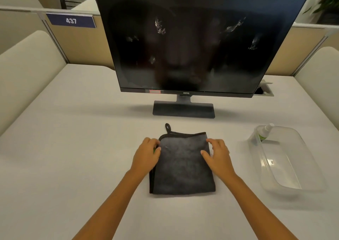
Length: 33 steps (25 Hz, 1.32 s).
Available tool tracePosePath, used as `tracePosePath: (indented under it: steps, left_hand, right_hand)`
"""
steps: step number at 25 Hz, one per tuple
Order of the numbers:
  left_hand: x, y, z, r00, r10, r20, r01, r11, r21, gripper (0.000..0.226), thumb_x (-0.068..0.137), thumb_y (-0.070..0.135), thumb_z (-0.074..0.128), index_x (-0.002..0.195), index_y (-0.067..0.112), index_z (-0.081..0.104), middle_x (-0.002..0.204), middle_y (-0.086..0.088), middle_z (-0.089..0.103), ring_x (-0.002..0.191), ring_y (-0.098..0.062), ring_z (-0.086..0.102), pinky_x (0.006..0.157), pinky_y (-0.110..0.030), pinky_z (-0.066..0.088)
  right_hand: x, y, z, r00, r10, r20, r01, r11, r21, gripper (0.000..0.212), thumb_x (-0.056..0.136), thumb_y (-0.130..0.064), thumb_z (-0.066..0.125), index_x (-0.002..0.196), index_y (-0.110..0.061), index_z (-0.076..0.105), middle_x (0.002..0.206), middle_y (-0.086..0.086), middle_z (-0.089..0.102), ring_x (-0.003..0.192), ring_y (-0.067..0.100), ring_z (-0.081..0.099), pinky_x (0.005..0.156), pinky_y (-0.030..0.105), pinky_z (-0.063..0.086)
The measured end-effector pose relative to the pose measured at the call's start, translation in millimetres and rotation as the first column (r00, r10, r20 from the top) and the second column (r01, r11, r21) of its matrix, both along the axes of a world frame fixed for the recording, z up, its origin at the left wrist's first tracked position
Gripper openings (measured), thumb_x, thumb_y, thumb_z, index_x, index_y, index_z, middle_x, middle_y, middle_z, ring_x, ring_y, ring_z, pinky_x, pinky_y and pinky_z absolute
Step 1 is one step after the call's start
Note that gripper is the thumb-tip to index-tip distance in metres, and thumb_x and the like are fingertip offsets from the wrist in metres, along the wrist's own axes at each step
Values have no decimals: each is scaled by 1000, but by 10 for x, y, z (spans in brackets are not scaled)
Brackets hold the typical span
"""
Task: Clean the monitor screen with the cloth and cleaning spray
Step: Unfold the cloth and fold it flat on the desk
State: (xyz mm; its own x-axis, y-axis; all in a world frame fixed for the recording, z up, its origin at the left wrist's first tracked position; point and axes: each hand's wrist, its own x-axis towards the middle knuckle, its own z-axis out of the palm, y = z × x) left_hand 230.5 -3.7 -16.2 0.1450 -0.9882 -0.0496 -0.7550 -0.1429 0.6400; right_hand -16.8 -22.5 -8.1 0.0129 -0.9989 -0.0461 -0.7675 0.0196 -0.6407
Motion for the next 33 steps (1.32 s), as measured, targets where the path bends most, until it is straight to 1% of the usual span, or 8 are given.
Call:
tracePosePath:
  steps: [3,6,9,13,17,20,25,33]
  left_hand:
    - [-77,-340,10,1000,22,19,-24,991,129,36,91,33,53,121,15,53,124,-8,55,106,-23,57,89,-29,44]
    - [-102,-503,4,998,67,19,-70,970,232,34,86,35,60,111,13,57,113,-9,62,92,-20,57,80,-27,43]
    - [-112,-508,-11,997,55,-48,-48,989,140,24,84,32,63,102,15,62,105,-8,63,86,-16,54,79,-25,42]
    - [-129,-442,-21,970,-136,-202,142,990,13,20,84,27,63,102,20,69,103,-4,60,92,-14,54,84,-25,43]
    - [-73,-362,-86,962,-12,-272,11,1000,-7,15,89,34,55,88,26,68,93,5,59,86,-9,55,72,-15,39]
    - [50,-344,-123,964,171,-203,-174,985,3,18,91,18,51,100,16,66,103,-3,64,88,-11,55,78,-21,42]
    - [112,-385,-103,989,114,-90,-97,980,173,20,82,31,64,94,15,66,87,-1,63,84,-18,58,72,-28,44]
    - [-16,-509,-31,974,148,-170,-118,977,179,15,85,27,62,88,13,62,81,-1,60,75,-16,55,65,-21,42]
  right_hand:
    - [79,-275,48,993,21,-115,-21,1000,2,45,90,-34,57,131,-18,48,140,8,42,126,27,40,105,39,36]
    - [216,-420,88,952,127,-277,-151,986,-66,39,91,-36,53,128,-23,53,141,2,44,130,24,35,108,41,29]
    - [451,-492,111,874,339,-347,-357,934,15,37,93,-35,50,129,-29,51,140,-3,45,133,22,30,108,43,24]
    - [736,-585,151,813,517,-268,-511,854,97,34,93,-29,51,127,-32,52,132,-4,54,131,24,31,104,47,21]
    - [770,-665,191,810,542,-224,-528,840,126,20,87,-28,62,105,-27,69,108,-3,67,111,21,46,96,41,28]
    - [695,-639,207,767,617,-178,-597,787,158,16,80,-25,69,96,-24,73,105,-3,67,105,18,50,95,39,36]
    - [602,-577,251,711,692,-129,-663,720,208,17,76,-18,74,93,-18,75,107,0,65,103,18,54,92,35,45]
    - [792,-656,295,840,525,-136,-515,851,102,27,90,-21,59,117,-20,64,117,4,66,105,21,59,96,32,44]
